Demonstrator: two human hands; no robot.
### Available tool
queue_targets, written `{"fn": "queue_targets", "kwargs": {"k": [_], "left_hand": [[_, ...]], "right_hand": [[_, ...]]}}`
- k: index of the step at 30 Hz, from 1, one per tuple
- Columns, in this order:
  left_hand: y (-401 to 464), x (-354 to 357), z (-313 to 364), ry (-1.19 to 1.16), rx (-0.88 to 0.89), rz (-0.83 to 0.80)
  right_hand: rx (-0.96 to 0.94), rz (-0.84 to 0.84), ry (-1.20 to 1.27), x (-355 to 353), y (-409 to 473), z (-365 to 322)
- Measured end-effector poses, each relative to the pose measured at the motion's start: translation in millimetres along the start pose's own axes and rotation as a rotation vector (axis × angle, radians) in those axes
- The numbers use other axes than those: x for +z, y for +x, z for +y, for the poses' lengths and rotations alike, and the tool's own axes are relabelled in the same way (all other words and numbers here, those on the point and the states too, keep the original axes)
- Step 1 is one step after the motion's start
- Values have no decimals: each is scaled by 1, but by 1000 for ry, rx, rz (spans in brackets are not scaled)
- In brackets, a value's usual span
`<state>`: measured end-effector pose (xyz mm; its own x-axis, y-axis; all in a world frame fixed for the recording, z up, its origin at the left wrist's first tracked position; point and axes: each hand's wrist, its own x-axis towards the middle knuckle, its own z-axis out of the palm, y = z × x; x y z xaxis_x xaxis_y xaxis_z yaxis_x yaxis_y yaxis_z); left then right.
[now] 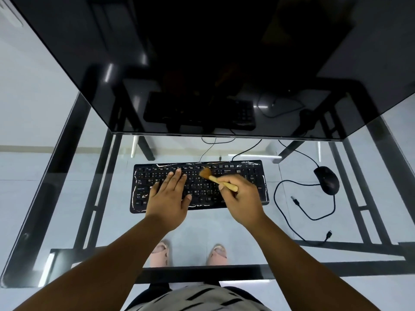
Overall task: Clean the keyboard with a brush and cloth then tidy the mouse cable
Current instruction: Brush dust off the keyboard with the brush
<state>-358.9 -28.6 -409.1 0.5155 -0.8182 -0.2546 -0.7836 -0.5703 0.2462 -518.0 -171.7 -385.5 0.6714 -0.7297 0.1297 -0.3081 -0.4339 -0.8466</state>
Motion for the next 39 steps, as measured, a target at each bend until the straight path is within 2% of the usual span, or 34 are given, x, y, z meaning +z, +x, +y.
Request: {"fn": "queue_targets", "kwargs": {"k": [5,9,10,13,14,18,22,26,30,33,34,37,39], "left_hand": [[3,-1,15,-9,-40,35],[4,3,22,0,-10,23],[5,4,22,2,-1,20],[6,6,27,0,30,17],[6,6,29,-2,44,16],[8,6,35,3,76,-16],[10,9,40,-21,61,-33],[10,11,39,-24,58,-41],[10,10,41,-36,48,-32],[10,11,42,-41,37,-27],[10,11,42,-45,34,-25],[10,11,43,-50,29,-32],[10,11,45,-48,24,-38]], "right_hand": [[97,224,-12,-12,1,7],[30,-2,67,-17,-2,9],[32,3,45,-17,-3,12],[93,190,9,-25,-1,20],[102,195,42,-28,-1,20],[88,18,96,-34,-3,20],[137,180,85,-41,-2,28],[120,51,75,-41,-5,25],[191,240,100,-47,-6,29],[155,112,113,-50,-7,31],[148,112,88,-50,-8,32],[175,258,48,-58,-9,35],[166,218,101,-62,-10,35]]}}
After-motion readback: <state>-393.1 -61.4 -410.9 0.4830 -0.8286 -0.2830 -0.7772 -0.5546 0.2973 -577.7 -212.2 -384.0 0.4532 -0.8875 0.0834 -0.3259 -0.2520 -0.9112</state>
